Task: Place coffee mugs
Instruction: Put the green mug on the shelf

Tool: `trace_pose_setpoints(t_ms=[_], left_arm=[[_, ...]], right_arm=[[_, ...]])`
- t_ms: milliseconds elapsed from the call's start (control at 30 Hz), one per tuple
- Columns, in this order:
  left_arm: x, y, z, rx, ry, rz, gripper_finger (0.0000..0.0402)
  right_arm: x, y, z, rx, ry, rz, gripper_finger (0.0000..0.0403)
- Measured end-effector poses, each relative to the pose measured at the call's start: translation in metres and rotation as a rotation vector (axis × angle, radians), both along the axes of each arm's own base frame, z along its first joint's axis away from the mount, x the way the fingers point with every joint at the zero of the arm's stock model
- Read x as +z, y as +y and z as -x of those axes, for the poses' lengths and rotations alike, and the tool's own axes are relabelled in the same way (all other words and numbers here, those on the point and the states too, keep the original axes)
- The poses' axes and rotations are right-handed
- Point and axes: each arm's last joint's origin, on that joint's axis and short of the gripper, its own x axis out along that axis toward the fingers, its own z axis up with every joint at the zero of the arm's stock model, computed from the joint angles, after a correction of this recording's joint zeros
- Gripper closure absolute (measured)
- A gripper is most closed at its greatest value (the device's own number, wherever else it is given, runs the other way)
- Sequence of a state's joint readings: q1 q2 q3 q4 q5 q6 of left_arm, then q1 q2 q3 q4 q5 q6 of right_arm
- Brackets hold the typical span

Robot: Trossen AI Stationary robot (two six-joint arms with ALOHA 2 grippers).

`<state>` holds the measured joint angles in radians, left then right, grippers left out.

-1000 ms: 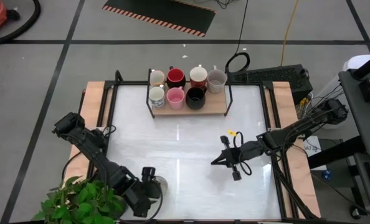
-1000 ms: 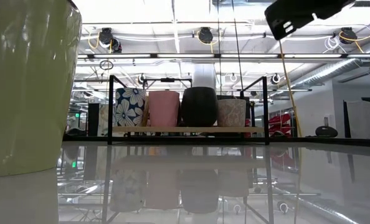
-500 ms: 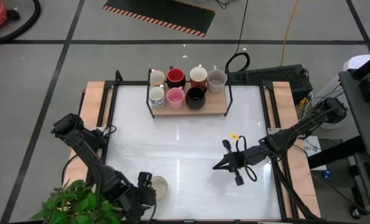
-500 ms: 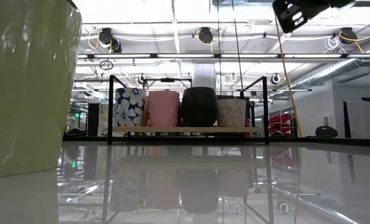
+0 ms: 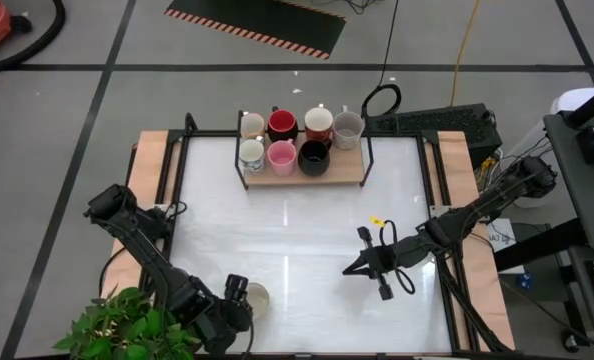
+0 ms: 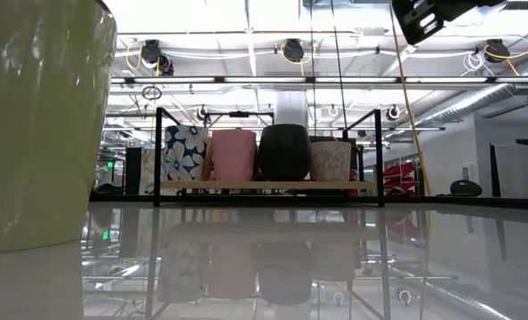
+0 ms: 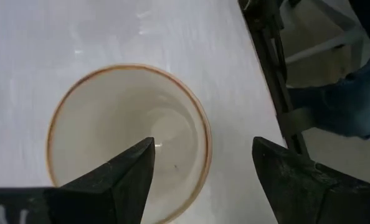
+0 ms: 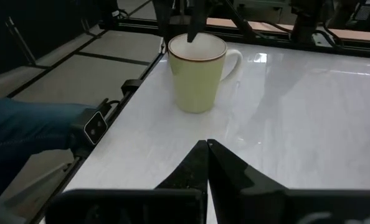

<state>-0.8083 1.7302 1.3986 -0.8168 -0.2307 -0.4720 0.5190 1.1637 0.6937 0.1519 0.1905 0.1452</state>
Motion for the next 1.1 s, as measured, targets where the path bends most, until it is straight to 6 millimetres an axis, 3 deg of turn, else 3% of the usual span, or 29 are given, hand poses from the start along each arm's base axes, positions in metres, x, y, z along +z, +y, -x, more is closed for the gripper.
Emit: trace_pose_setpoints(t_ms=[200,467,600,833,1100], left_arm=[[-0.002,0.001,-0.002,-0.044,-0.008,-0.033,0.0128],[-0.025,0.001,-0.012,-0.087,0.055,-0.122,0.0136],[-0.027,0.0,-0.013,-0.12,0.048,-0.13,0.0195],[-0.027,0.003,-0.016,-0.166,0.064,-0.133,0.0364],[-0.026,0.019,-0.032,-0.206,0.026,-0.188,0.0375]], right_arm=[[0.0,0.0,0.0,0.001,0.003,0.006,0.0403],[-0.001,0.0,0.0,0.004,0.002,0.013,0.0403],[-0.001,0.0,0.0,0.005,0.002,0.013,0.0403],[0.0,-0.002,0.0,-0.031,-0.013,0.051,0.0403],[-0.008,-0.004,0.001,-0.033,-0.016,0.067,0.0403]])
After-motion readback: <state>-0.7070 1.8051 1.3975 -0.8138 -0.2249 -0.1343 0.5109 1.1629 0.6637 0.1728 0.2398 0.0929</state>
